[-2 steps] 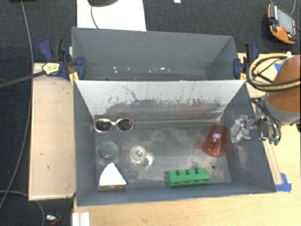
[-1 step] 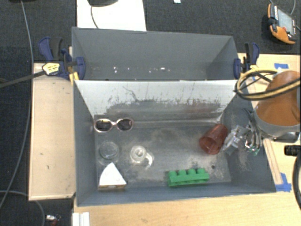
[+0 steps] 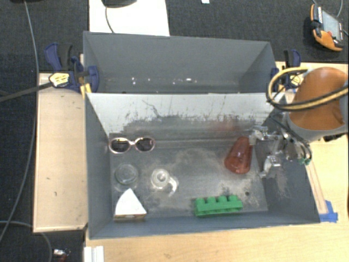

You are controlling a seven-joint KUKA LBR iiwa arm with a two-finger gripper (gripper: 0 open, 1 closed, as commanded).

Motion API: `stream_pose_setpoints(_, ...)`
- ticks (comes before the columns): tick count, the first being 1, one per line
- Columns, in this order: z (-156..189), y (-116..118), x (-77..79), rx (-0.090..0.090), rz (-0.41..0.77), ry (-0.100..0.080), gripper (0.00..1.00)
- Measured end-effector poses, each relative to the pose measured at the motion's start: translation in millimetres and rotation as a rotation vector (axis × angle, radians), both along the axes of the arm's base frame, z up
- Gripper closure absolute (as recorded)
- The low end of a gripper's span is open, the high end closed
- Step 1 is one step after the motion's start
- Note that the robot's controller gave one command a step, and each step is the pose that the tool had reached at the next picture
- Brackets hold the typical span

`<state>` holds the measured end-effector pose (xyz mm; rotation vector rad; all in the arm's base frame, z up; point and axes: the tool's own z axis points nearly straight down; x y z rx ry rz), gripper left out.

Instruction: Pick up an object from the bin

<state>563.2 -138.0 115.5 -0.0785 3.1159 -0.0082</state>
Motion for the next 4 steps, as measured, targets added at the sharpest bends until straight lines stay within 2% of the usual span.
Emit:
stream_pose_setpoints(1,-1.9,4.1,21.5,-0.005,0.229,-0.003,0.00)
stream_pose_setpoints(2,-46.5,-14.5,-19.0,-0.002,0.092,0.001,0.00)
stream_pose_setpoints(3,-45.0,20.6,-48.9,-0.003,0.156,-0.007,0.00)
stream_pose_setpoints(4,61.1,1.5,-42.0,-0.006,0.110,-0.011,1.00)
